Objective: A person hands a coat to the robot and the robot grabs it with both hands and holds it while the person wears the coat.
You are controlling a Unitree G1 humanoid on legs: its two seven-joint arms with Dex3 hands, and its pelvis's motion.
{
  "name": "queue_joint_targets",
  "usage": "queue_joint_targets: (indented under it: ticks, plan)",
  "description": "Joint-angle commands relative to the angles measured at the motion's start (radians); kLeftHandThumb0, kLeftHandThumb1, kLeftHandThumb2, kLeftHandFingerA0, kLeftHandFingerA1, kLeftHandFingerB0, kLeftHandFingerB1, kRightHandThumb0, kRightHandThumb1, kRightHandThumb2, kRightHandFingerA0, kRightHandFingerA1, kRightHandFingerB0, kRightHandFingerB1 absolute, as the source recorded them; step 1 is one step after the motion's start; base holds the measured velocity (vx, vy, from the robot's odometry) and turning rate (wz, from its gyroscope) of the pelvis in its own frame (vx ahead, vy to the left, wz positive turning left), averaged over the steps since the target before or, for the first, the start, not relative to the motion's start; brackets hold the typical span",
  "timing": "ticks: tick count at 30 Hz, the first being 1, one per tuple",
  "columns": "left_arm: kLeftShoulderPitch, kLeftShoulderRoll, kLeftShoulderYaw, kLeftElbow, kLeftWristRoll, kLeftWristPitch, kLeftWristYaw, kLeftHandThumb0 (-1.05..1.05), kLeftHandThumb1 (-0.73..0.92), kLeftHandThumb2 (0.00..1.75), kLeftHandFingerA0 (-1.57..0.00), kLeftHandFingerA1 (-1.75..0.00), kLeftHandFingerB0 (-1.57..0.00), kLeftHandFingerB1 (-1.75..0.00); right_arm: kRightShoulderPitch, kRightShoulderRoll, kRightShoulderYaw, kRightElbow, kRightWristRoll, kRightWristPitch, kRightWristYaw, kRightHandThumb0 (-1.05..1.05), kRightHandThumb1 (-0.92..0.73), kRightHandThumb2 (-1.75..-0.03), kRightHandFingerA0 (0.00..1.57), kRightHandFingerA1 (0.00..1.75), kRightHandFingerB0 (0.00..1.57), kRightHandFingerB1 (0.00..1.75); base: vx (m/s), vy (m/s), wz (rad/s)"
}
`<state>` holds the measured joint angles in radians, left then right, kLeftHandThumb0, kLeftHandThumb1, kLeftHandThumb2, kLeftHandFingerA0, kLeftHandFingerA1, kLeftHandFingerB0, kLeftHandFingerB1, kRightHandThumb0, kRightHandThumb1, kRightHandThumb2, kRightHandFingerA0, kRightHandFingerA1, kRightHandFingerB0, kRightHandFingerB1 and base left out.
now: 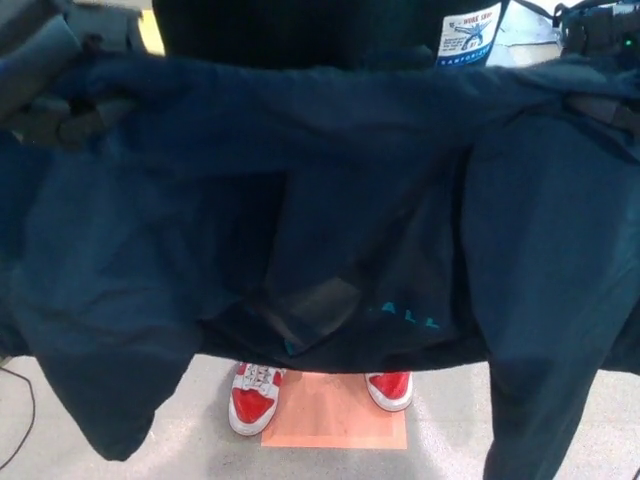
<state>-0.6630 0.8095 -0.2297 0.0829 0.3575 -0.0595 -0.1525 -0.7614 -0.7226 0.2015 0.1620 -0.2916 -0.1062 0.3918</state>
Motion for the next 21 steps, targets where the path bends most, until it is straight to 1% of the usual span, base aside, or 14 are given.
queue_joint_targets:
  ticks: [1,4,5,7,8,11,13,14,15,17,18,19,20,21]
  plan:
    - [-0.366,0.001,0.017,0.362,0.37,-0.116,0.71,-0.36,0.84,0.7,-0.84,-1.7,-0.75,-1.52,-0.347,0.007,-0.195,0.251,-0.095,-0.074,-0.477,-0.45,-0.92,-0.73,0.84,1.75,0.72,1.59,0.0,0.0,0.0]
    - [-0.437,0.007,0.004,0.406,0.384,-0.127,0.734,-0.36,0.86,0.68,-0.81,-1.75,-0.68,-1.54,-0.428,0.002,-0.186,0.297,-0.106,-0.067,-0.488,-0.45,-0.91,-0.72,0.82,1.75,0.73,1.58,0.0,0.0,0.0]
    - [-0.485,0.01,-0.008,0.433,0.393,-0.127,0.738,-0.37,0.83,0.64,-0.83,-1.75,-0.63,-1.61,-0.473,-0.002,-0.196,0.313,-0.082,-0.075,-0.469,-0.42,-0.9,-0.75,0.94,1.68,0.81,1.6,0.0,0.0,0.0]
    - [-0.563,0.007,-0.031,0.484,0.413,-0.125,0.77,-0.37,0.83,0.64,-0.85,-1.75,-0.65,-1.65,-0.547,-0.013,-0.203,0.328,-0.067,-0.055,-0.44,-0.41,-0.9,-0.74,0.93,1.73,0.79,1.62,0.0,0.0,0.0]
    - [-0.585,0.008,-0.039,0.502,0.416,-0.13,0.778,-0.37,0.84,0.65,-0.84,-1.75,-0.64,-1.67,-0.57,-0.013,-0.202,0.345,-0.065,-0.06,-0.444,-0.39,-0.9,-0.68,0.93,1.74,0.76,1.65,0.0,0.0,0.0]
    - [-0.65,0.003,-0.042,0.548,0.401,-0.156,0.797,-0.38,0.86,0.66,-0.86,-1.75,-0.67,-1.67,-0.658,-0.015,-0.185,0.424,-0.083,-0.092,-0.488,-0.38,-0.89,-0.67,0.92,1.75,0.75,1.71,0.0,0.0,0.0]
    - [-0.687,0.018,-0.064,0.574,0.423,-0.157,0.81,-0.37,0.85,0.65,-0.84,-1.75,-0.67,-1.64,-0.697,-0.021,-0.176,0.448,-0.09,-0.092,-0.487,-0.38,-0.9,-0.67,0.92,1.75,0.75,1.71,0.0,0.0,0.0]
    - [-0.712,0.021,-0.073,0.591,0.429,-0.152,0.812,-0.38,0.82,0.7,-0.85,-1.7,-0.76,-1.51,-0.723,-0.024,-0.173,0.469,-0.09,-0.104,-0.488,-0.39,-0.9,-0.68,0.98,1.75,0.81,1.67,0.0,0.0,0.0]
    - [-0.727,0.023,-0.077,0.6,0.431,-0.147,0.812,-0.38,0.82,0.7,-0.85,-1.7,-0.76,-1.51,-0.74,-0.026,-0.171,0.482,-0.089,-0.112,-0.489,-0.39,-0.9,-0.68,0.98,1.75,0.81,1.67,0.0,0.0,0.0]
    - [-0.786,0.024,-0.089,0.649,0.43,-0.161,0.832,-0.38,0.81,0.69,-0.87,-1.74,-0.75,-1.55,-0.799,-0.023,-0.174,0.513,-0.078,-0.095,-0.485,-0.4,-0.9,-0.68,0.97,1.75,0.82,1.66,0.0,0.0,0.0]
    - [-0.81,0.023,-0.094,0.667,0.429,-0.159,0.829,-0.38,0.84,0.66,-0.88,-1.75,-0.73,-1.63,-0.823,-0.022,-0.173,0.528,-0.079,-0.095,-0.49,-0.38,-0.9,-0.67,0.98,1.73,0.82,1.62,0.0,0.0,0.0]
    - [-0.832,0.023,-0.097,0.684,0.425,-0.164,0.828,-0.37,0.86,0.66,-0.86,-1.75,-0.67,-1.61,-0.848,-0.024,-0.174,0.544,-0.072,-0.102,-0.484,-0.36,-0.89,-0.67,0.95,1.75,0.79,1.65,0.0,0.0,0.0]
    - [-0.851,0.024,-0.099,0.701,0.42,-0.173,0.832,-0.37,0.86,0.66,-0.86,-1.75,-0.67,-1.61,-0.87,-0.025,-0.176,0.559,-0.062,-0.11,-0.473,-0.36,-0.89,-0.67,0.95,1.75,0.79,1.65,0.0,0.0,0.0]
    - [-0.872,0.021,-0.099,0.71,0.414,-0.166,0.823,-0.42,0.86,0.66,-0.82,-1.75,-0.67,-1.61,-0.889,-0.026,-0.176,0.571,-0.057,-0.113,-0.467,-0.36,-0.92,-0.68,0.9,1.75,0.69,1.73,0.0,0.0,0.0]
